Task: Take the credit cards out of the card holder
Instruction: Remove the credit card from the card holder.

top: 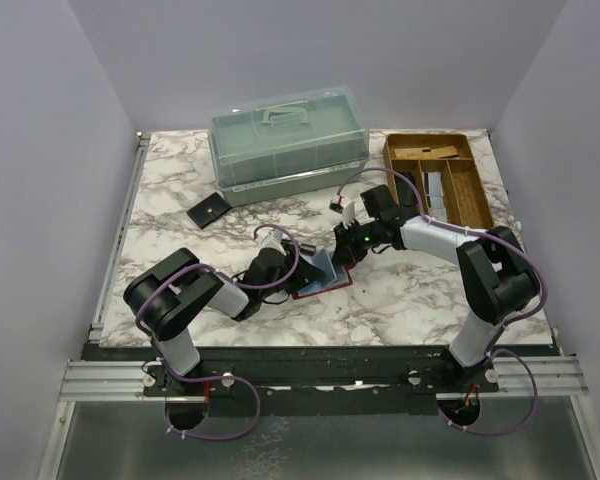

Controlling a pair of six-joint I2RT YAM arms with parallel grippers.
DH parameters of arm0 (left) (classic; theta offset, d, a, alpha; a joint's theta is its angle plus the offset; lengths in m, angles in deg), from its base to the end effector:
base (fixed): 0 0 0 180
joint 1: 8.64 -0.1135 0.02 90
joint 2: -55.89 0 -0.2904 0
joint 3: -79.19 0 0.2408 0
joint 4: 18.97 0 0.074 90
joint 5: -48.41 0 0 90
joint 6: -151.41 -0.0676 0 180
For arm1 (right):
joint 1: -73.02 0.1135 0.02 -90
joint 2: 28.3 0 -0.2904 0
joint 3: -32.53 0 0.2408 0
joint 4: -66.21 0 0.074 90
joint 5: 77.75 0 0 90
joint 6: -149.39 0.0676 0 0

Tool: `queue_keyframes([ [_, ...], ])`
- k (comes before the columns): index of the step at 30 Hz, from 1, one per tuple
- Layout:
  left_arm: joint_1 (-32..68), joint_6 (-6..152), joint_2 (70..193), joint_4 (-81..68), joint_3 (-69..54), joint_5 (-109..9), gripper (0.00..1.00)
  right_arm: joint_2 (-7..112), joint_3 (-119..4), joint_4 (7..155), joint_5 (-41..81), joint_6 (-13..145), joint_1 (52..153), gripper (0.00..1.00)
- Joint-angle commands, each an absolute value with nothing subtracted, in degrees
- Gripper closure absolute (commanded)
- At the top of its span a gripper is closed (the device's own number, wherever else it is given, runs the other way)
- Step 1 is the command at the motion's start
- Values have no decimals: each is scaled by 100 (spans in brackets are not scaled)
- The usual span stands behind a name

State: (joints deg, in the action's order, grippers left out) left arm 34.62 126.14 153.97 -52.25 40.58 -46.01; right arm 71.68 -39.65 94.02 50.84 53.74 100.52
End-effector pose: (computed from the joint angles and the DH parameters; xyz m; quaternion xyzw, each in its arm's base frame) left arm 0.2222 -0.2163 0.1312 -0.1380 0.8372 -0.4465 0.2840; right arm 0.2954 0.2013 0.1825 -0.3508 0.8363 0.3628 0.2141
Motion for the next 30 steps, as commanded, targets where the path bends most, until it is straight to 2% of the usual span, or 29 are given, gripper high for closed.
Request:
queue_keyframes([
  [1,3507,12538,15425,-4221,4359,-4640,58,7329,-4128,9536,5433,5345,10122,84],
  [5,3473,12677,15175,-4350,4526,-4638,45,7365,-4149,9534,5527,5397,10154,83],
  [11,3423,12770,14759,-4483,4747,-4624,33,7376,-4154,9517,5945,5483,10158,77],
  [14,3379,12778,14702,-4525,4778,-4634,31,7423,-4156,9473,6266,5582,10154,72],
  [20,3203,12967,14956,-5076,4937,-4808,30,7730,-4234,9456,7077,5852,10158,68],
  [30,3036,13226,15180,-6117,5313,-4941,30,7831,-4278,9575,7545,5759,10158,51],
])
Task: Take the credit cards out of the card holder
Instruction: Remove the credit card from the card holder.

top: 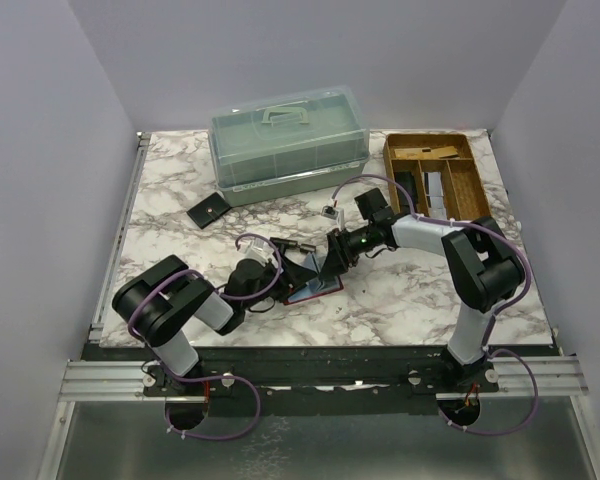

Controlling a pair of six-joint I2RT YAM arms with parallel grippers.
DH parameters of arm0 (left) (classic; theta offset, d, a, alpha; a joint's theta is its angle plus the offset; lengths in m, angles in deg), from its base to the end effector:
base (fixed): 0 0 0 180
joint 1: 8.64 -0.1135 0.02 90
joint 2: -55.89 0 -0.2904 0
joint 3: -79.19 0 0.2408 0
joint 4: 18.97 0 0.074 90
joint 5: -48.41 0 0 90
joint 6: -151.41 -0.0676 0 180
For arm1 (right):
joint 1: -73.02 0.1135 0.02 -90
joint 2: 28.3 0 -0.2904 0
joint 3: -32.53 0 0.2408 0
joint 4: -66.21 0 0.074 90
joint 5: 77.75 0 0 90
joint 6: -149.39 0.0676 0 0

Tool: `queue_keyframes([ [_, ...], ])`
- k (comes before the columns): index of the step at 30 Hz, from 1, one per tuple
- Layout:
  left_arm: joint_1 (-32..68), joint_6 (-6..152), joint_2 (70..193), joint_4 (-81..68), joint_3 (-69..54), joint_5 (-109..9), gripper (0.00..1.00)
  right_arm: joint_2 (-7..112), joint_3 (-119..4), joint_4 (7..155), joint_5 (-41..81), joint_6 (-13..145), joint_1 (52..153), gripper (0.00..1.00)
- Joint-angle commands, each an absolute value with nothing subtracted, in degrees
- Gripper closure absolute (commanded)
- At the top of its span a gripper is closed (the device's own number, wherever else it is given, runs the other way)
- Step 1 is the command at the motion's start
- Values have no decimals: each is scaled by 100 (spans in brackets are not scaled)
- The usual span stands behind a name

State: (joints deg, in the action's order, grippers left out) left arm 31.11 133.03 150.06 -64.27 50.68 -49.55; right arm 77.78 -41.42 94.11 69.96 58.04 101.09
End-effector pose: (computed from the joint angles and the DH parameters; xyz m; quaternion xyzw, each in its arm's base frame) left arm 0.2035 -0.1814 0.1347 -0.1867 0.7984 -0.5026 0.2741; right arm 0.2902 0.2195 0.1691 -0.3355 0.7866 0.5059 0.1126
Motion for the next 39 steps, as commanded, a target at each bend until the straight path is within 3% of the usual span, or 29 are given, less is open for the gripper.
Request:
queue_keyframes([
  [1,3018,13221,15166,-6127,5322,-4946,30,7831,-4280,9583,7591,5740,10158,49],
  [10,2958,13208,15202,-6236,5321,-5022,30,8005,-4324,9562,7598,5849,10158,48],
  [16,2925,13249,15242,-6387,5404,-4999,30,8026,-4275,9304,7785,6320,10158,58],
  [20,2896,13269,15243,-6460,5489,-4959,30,7981,-4215,9109,7923,6572,10158,59],
  [23,2888,13270,15257,-6507,5514,-4967,30,7995,-4160,8985,7831,6698,10158,68],
  [39,2879,13331,15363,-6739,5526,-4996,29,8120,-4188,9102,7174,6535,10167,81],
])
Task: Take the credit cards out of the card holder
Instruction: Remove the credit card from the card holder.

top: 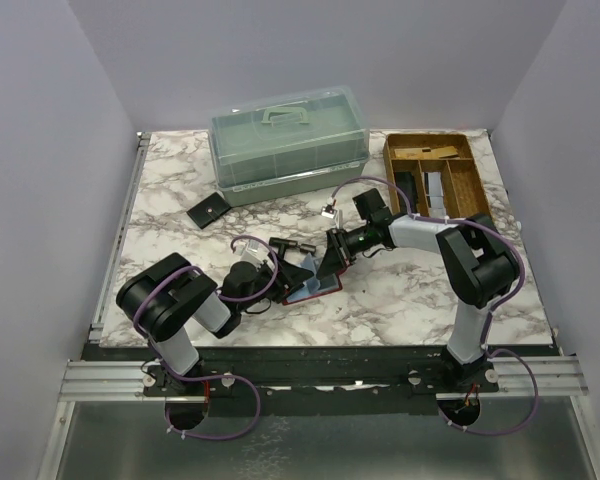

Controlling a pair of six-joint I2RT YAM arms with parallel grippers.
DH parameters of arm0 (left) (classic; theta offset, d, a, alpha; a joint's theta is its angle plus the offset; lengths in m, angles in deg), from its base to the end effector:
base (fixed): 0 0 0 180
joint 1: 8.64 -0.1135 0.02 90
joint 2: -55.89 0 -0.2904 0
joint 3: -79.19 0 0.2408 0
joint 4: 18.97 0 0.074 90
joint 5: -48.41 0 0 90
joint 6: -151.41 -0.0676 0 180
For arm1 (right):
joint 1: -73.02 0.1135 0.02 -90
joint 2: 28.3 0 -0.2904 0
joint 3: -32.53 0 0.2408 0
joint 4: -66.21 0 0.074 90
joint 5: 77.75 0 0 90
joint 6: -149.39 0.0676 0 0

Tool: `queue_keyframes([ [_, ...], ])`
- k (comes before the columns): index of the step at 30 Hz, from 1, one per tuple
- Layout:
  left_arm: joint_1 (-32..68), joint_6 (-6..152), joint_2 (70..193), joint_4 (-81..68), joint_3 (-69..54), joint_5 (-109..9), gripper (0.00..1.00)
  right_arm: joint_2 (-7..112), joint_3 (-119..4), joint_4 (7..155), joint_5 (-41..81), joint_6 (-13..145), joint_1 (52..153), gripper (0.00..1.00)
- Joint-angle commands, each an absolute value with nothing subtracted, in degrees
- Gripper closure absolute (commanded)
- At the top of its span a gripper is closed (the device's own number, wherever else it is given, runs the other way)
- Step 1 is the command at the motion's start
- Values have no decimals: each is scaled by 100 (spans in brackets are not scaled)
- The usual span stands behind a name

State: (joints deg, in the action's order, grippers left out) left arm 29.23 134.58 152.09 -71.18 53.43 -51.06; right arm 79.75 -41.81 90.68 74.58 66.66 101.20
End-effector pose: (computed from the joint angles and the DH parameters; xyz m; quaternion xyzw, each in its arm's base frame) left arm 0.2028 -0.1718 0.1313 -0.1987 0.7841 -0.5194 0.2756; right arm 0.2942 0.2255 0.1664 -0.2888 0.7835 0.5455 0.0719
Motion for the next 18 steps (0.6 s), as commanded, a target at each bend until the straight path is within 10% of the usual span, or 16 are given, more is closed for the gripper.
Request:
queue_keyframes([
  [1,2873,13335,15364,-6759,5534,-4994,29,8113,-4184,9108,7172,6519,10179,81],
  [18,2840,13361,15585,-6834,5431,-4982,1,8120,-4237,9144,7283,6319,10428,91],
])
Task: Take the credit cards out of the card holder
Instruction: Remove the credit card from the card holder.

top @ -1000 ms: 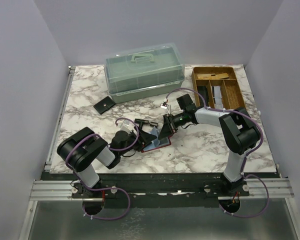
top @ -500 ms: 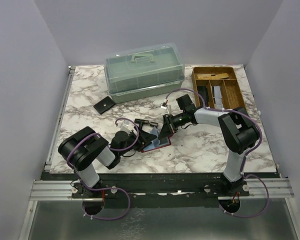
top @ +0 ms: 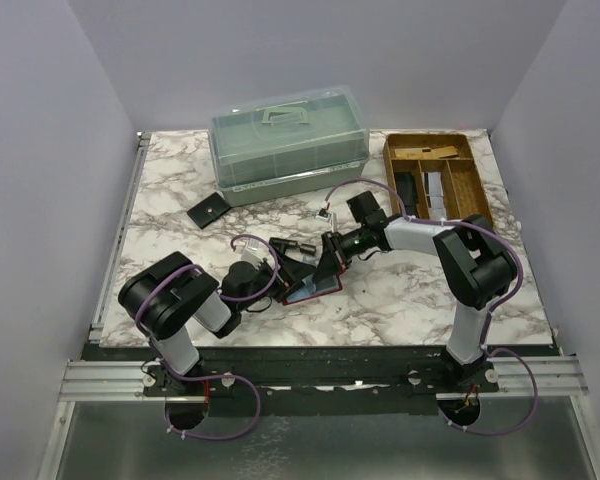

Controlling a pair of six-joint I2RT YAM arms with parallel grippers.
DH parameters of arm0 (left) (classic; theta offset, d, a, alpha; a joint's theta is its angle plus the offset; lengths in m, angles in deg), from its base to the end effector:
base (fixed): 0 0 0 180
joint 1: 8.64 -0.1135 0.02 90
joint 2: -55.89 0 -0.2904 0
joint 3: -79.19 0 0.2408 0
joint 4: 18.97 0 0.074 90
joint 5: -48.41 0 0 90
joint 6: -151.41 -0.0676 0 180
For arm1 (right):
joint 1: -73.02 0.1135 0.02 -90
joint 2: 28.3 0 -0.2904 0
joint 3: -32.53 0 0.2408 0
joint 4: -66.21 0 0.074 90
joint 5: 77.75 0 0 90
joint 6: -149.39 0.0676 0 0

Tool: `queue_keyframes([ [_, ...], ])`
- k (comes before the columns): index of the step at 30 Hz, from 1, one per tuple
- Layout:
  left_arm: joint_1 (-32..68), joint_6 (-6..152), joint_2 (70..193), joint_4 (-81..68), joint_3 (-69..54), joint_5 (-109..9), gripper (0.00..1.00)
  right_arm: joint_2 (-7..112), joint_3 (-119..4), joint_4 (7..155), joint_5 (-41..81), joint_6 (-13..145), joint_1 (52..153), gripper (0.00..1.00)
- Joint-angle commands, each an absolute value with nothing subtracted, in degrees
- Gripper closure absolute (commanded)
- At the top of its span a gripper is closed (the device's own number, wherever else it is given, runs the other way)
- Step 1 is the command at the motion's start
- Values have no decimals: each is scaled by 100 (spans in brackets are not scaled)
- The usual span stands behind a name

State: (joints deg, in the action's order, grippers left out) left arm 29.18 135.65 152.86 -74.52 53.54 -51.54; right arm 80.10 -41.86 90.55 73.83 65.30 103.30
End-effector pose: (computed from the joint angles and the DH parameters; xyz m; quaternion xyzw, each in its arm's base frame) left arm 0.2043 -0.1733 0.1354 -0.1985 0.7710 -0.5372 0.2785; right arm 0.2869 0.2364 0.1640 -0.3109 0.7784 0.5409 0.0697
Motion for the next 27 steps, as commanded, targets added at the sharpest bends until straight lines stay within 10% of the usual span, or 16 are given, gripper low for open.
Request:
queue_keyframes([
  [1,2837,13372,15606,-6835,5438,-4966,1,8120,-4244,9145,7278,6317,10430,91],
  [27,2556,13462,16008,-7113,5513,-5217,53,8163,-4342,9346,6929,6260,10431,76],
])
